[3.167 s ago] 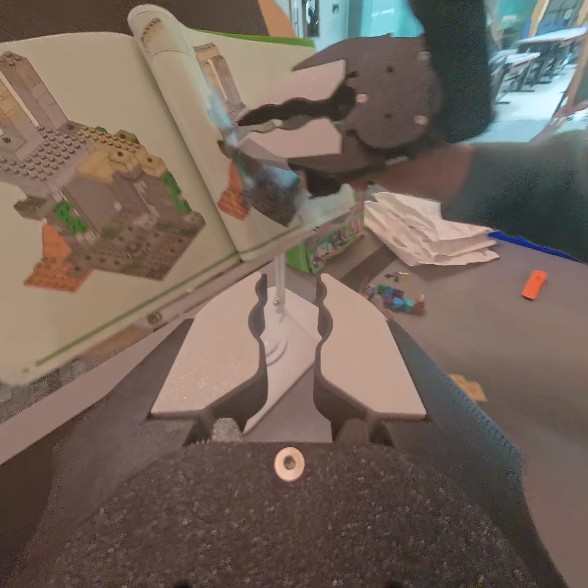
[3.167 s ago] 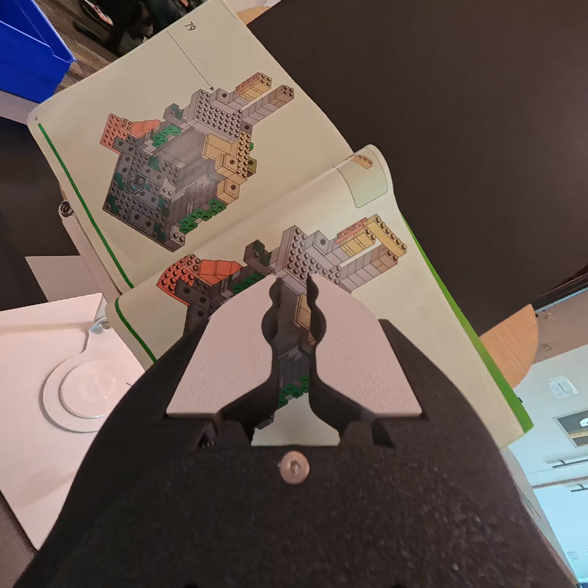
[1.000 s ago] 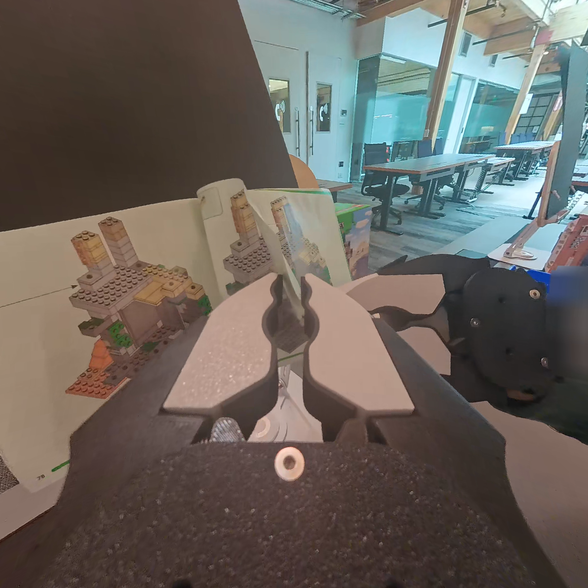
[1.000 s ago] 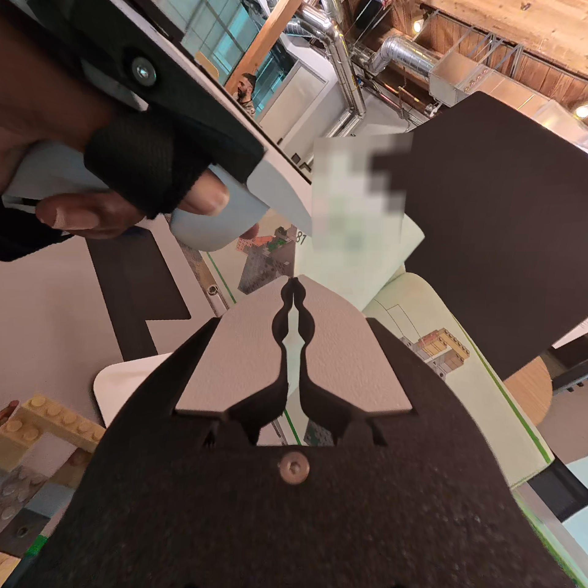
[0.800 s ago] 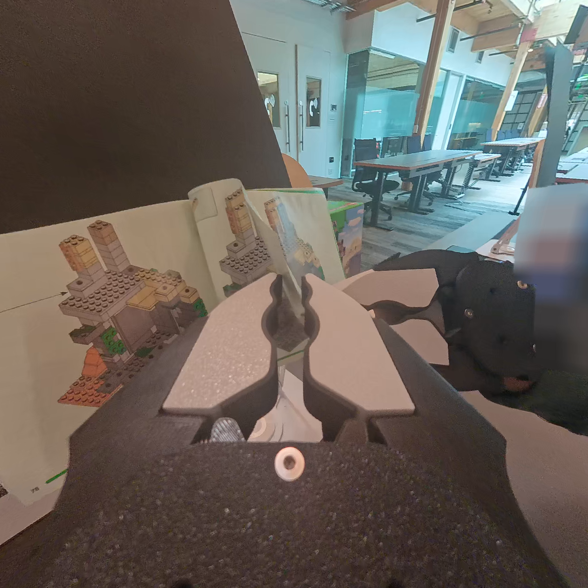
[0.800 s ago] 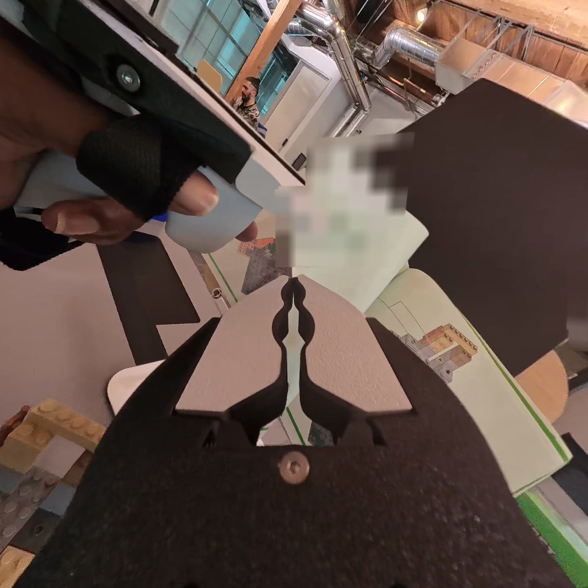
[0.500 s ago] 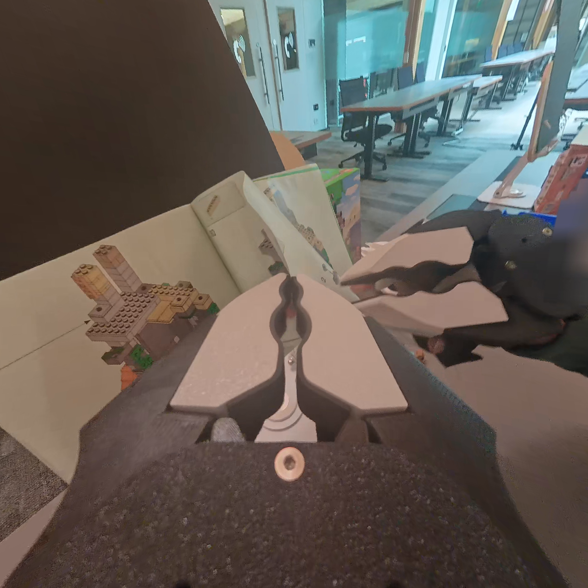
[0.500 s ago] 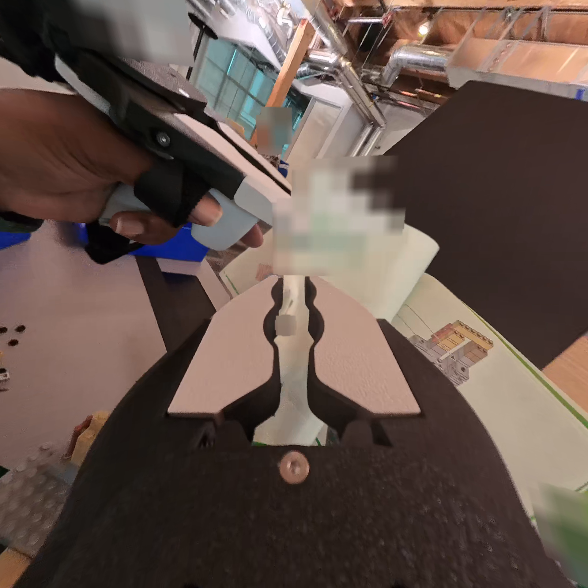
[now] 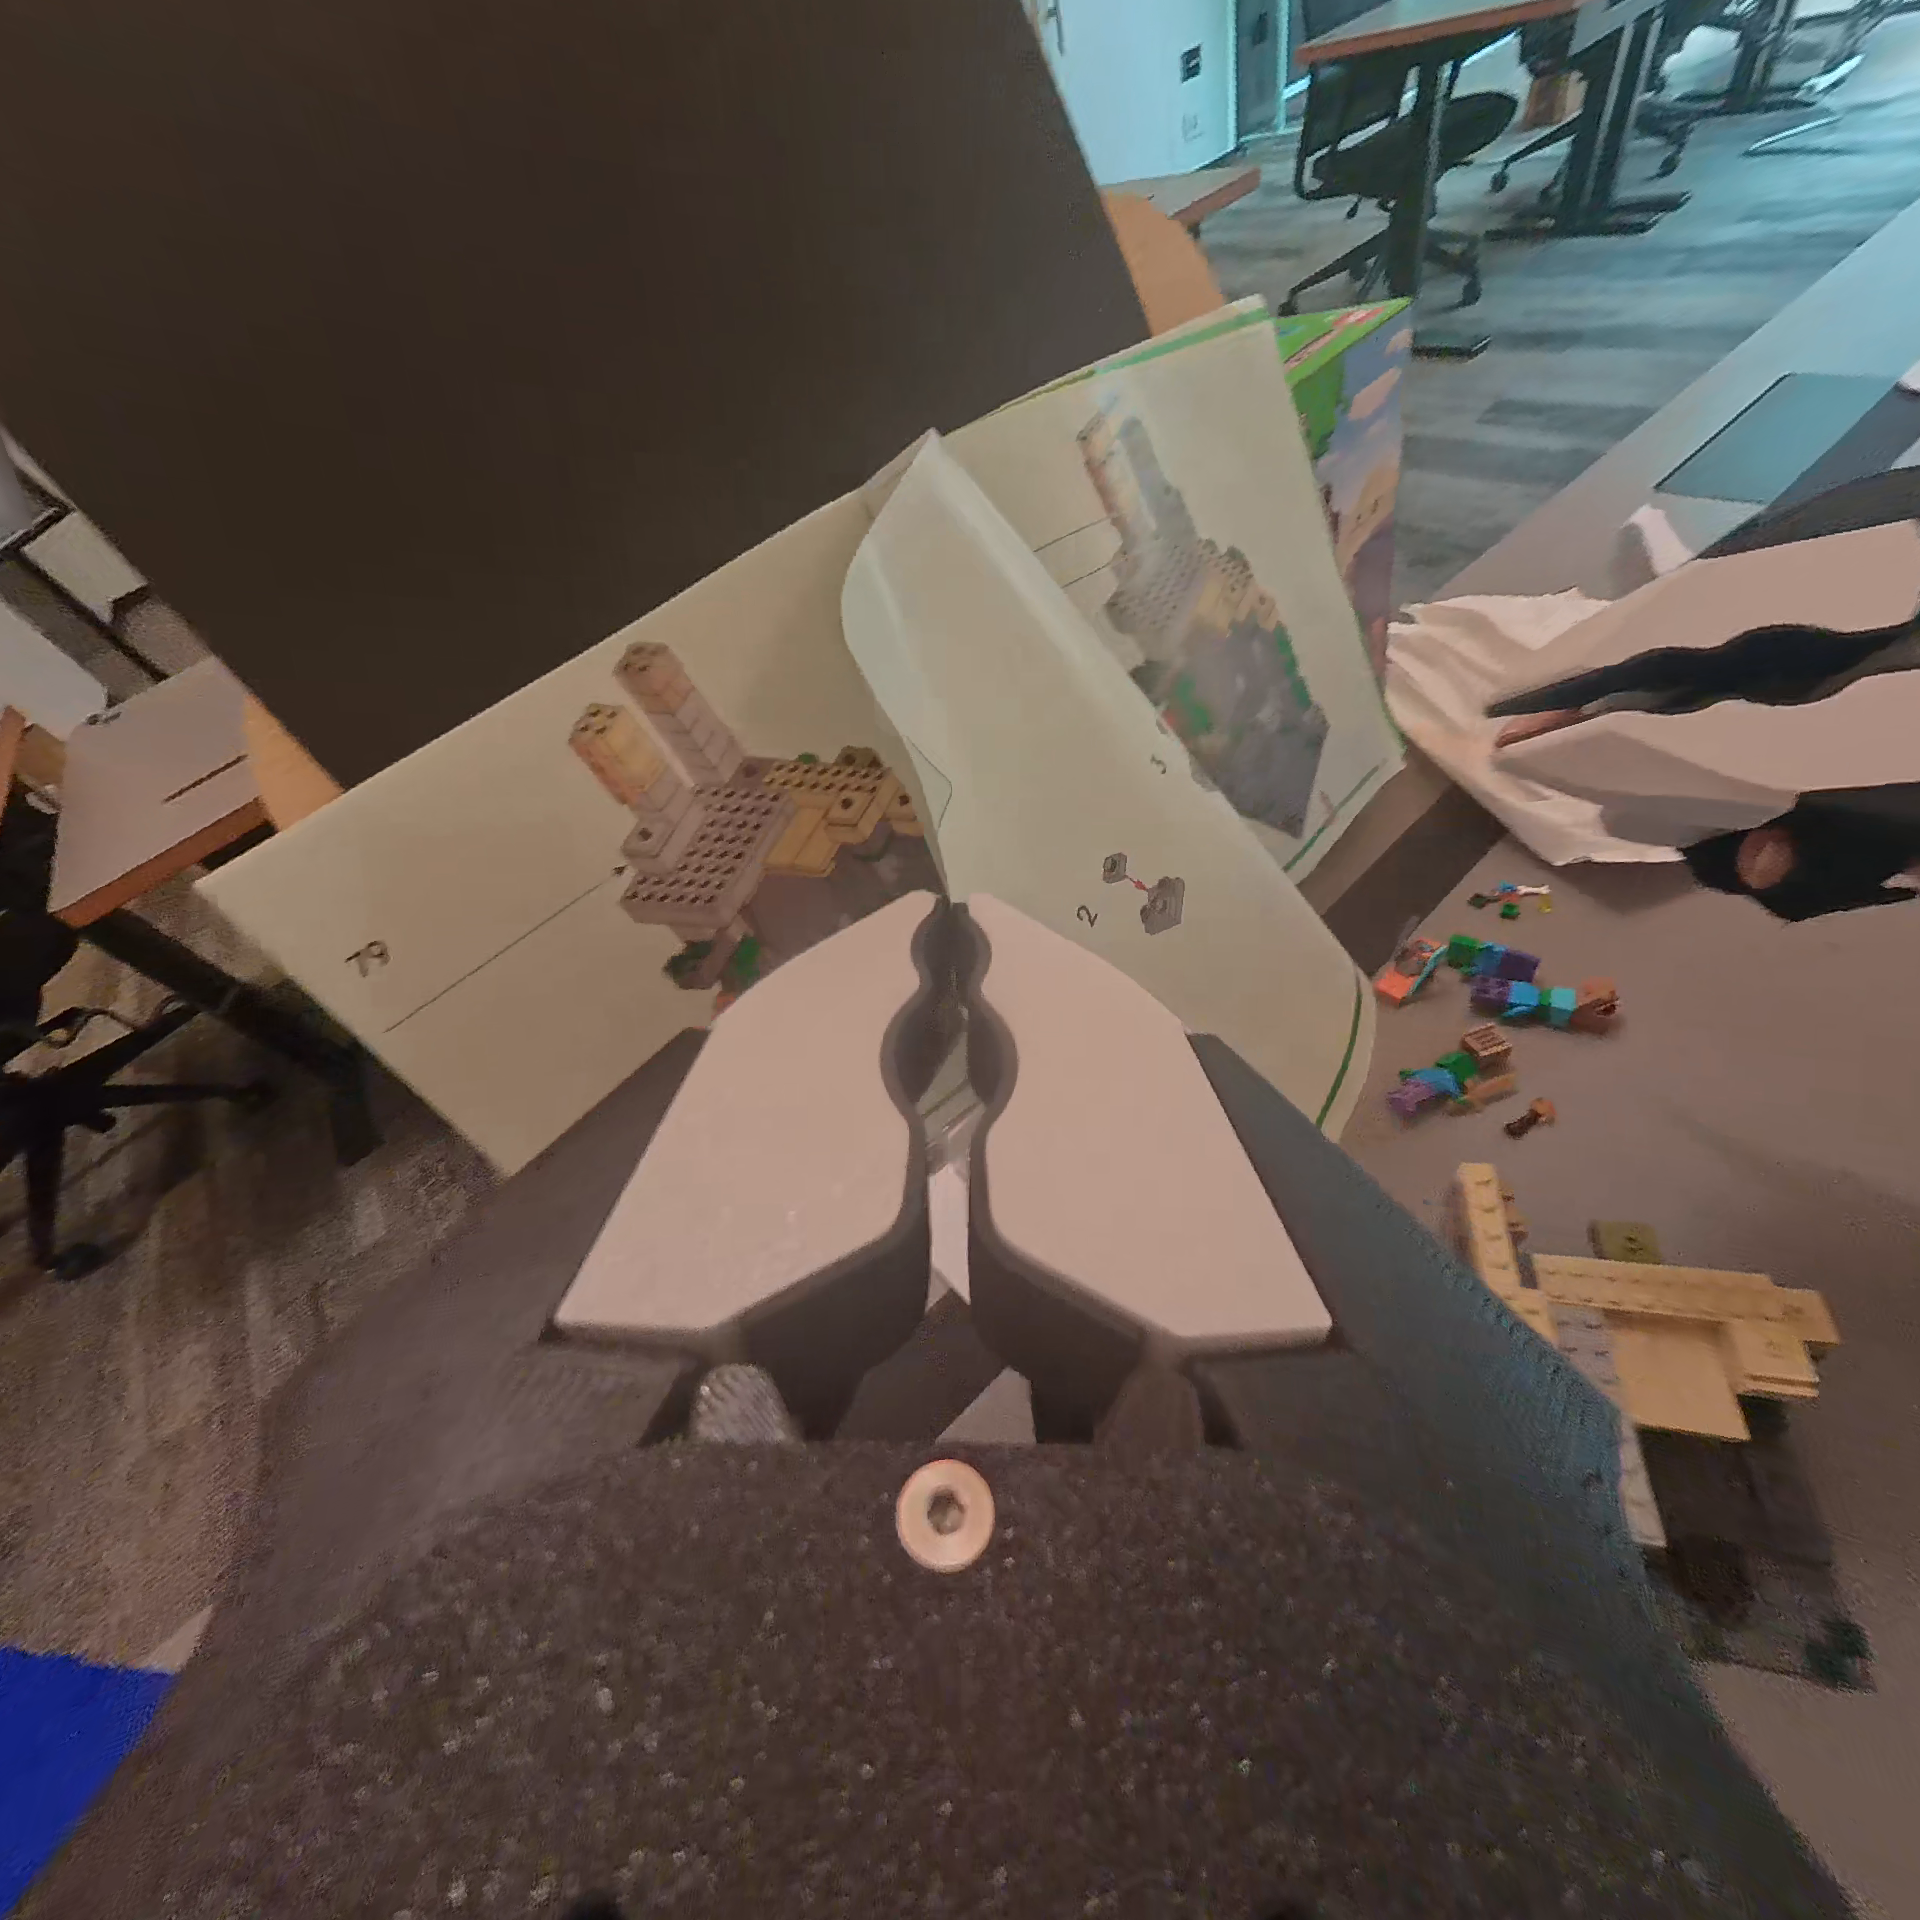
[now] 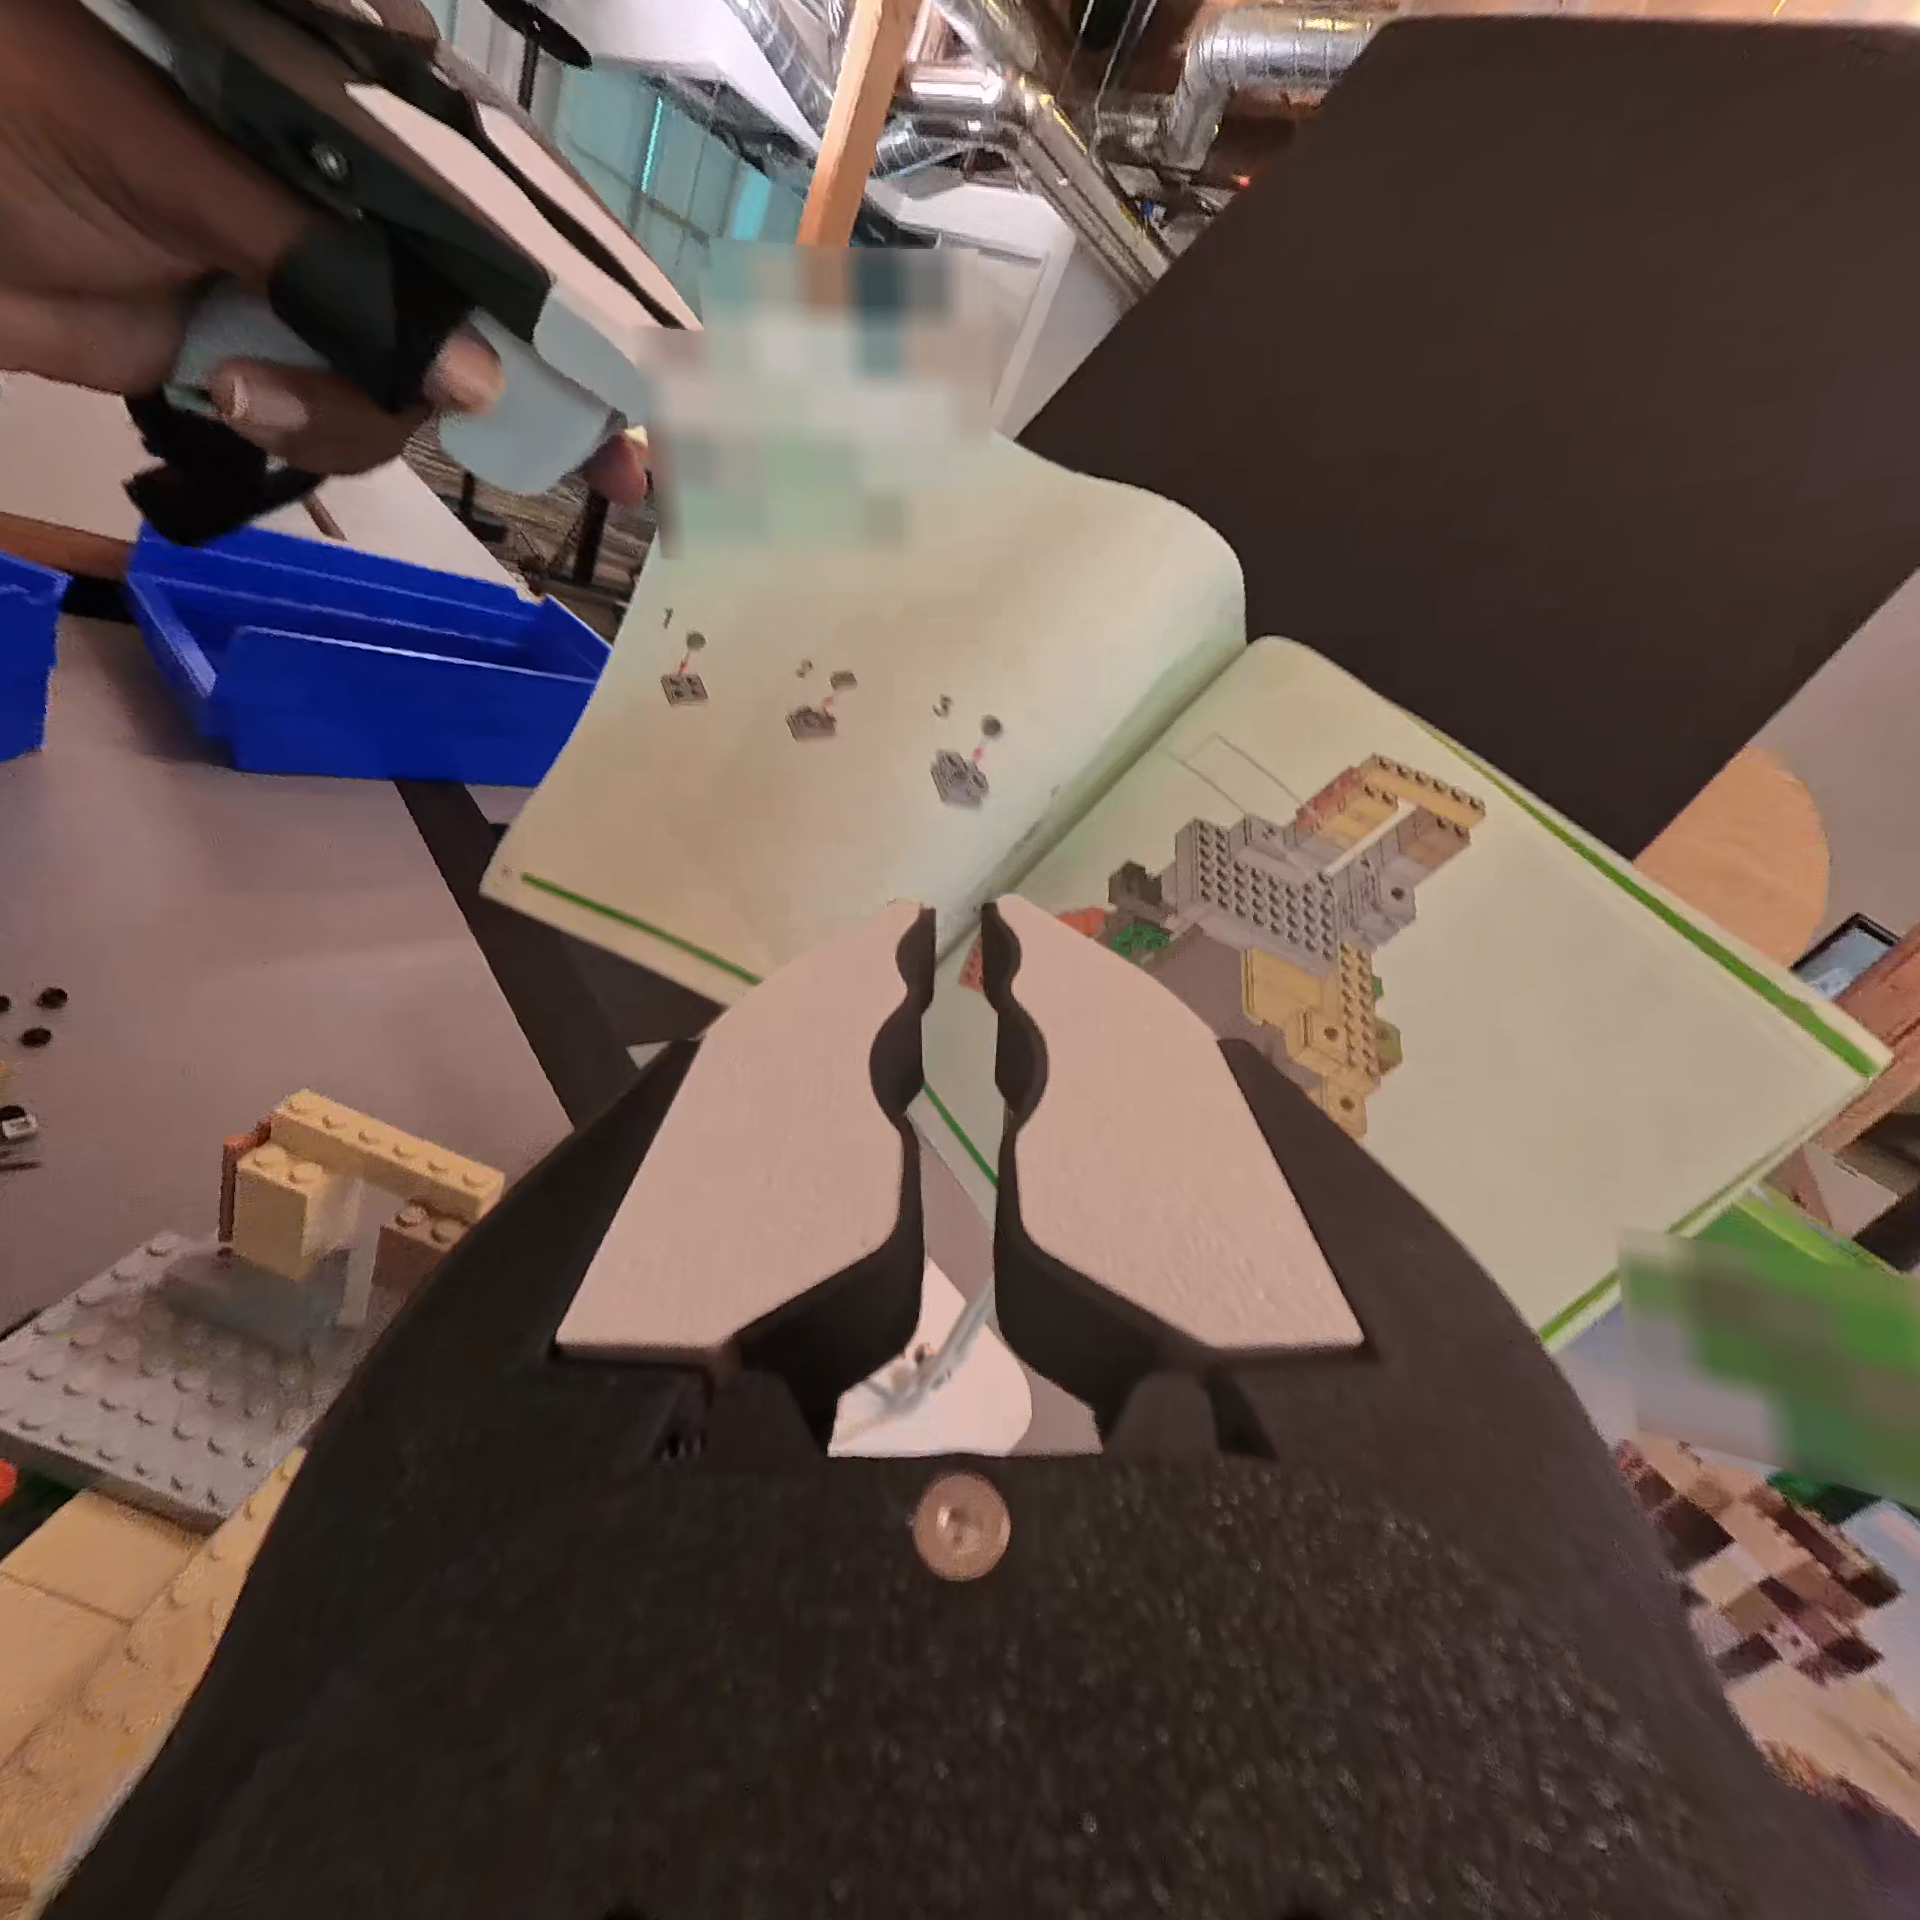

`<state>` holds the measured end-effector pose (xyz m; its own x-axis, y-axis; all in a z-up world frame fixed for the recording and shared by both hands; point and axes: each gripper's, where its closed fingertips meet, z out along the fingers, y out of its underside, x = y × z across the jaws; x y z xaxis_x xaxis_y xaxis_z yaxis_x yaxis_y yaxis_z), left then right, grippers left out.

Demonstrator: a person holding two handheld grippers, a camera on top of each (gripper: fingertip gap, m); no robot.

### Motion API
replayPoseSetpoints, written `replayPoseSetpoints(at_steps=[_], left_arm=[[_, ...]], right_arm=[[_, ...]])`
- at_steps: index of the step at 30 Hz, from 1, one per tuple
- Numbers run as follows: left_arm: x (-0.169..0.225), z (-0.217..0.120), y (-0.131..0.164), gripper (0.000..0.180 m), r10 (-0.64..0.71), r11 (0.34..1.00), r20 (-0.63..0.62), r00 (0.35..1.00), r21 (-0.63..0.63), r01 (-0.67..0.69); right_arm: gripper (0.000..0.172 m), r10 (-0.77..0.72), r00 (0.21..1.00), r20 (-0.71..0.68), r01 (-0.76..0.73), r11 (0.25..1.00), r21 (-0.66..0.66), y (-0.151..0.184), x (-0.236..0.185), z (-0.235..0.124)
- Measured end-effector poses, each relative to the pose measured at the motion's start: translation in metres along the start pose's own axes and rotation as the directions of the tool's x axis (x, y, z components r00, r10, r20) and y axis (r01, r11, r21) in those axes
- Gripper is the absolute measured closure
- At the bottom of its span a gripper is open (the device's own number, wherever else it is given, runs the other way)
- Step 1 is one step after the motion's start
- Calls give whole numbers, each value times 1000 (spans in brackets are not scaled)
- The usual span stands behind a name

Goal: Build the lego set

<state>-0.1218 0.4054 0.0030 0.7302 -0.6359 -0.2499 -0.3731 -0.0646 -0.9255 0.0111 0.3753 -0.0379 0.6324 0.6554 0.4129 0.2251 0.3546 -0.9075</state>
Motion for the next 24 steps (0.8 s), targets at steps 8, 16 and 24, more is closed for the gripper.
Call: replayPoseSetpoints(at_steps=[8, 16, 24], left_arm=[[-45, 0, 19, 180, 39, 997, 115, 993, -64, -32], [-78, 9, 27, 180, 62, 994, 184, 981, -101, -44], [-104, 29, 40, 180, 94, 986, 225, 970, -158, -59]], right_arm=[[165, -18, 1000, 4, 19, 996, -86, 26, -1, -9], [165, -70, 997, 34, 75, 983, -168, 32, -6, 5], [172, -113, 993, 33, 117, 934, -338, 28, -8, 57]])
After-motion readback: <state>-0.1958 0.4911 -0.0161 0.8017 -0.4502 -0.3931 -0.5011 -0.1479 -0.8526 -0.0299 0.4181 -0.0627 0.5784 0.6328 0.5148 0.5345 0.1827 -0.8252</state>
